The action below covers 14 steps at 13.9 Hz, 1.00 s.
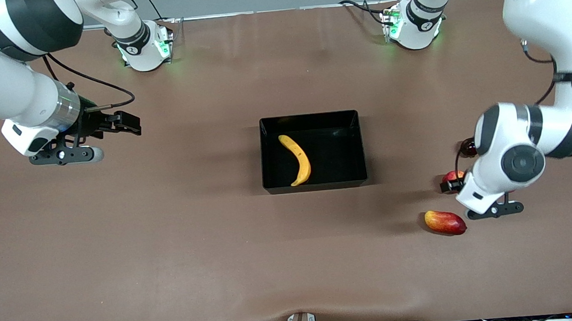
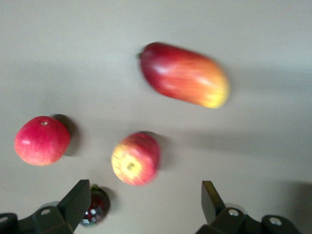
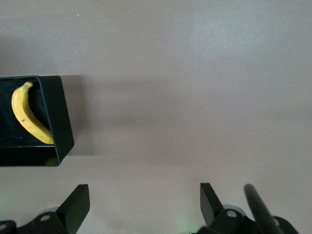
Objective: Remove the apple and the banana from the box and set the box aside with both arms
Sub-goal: 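Lift the small apple out and set it beside the red apple, then reach into the box and grasp the yellow banana with the left gripper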
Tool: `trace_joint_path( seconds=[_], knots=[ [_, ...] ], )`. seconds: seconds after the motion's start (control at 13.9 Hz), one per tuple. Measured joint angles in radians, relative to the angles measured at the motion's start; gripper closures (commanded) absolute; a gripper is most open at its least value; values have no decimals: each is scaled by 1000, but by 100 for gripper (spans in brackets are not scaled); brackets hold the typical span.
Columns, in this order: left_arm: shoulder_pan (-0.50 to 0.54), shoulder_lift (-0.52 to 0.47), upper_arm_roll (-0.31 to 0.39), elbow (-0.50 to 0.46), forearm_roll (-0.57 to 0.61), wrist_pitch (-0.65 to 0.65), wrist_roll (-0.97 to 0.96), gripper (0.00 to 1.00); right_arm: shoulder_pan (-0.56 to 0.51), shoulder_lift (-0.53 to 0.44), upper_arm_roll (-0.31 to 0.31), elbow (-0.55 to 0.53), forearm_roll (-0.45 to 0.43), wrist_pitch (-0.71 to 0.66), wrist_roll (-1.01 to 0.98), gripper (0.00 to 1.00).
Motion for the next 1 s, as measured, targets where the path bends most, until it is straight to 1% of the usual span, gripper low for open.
trace_joint_path(
  seconds=[0.14,0.29,0.36,0.5,0.72,0.86,1.0],
  knots=[
    [-6,-51,-106,-7,-45,-40,-92,0,0,0,0,0,0,0,0,0],
    [-21,-52,-212,-23,-60,-57,-248,0,1,0,0,0,0,1,0,0],
    [-47,-41,-249,-29,-61,-55,-318,0,1,0,0,0,0,1,0,0],
    [-138,-4,-267,-28,-64,-22,-428,0,2,0,0,0,0,1,1,0],
    [-289,94,-263,-9,-60,112,-586,0,3,0,0,0,0,1,1,0],
    [-356,166,-257,-2,-26,218,-638,0,6,0,0,-1,0,1,9,0],
    [-399,231,-254,2,-5,292,-659,0,14,1,1,-2,0,1,23,0]
  ],
)
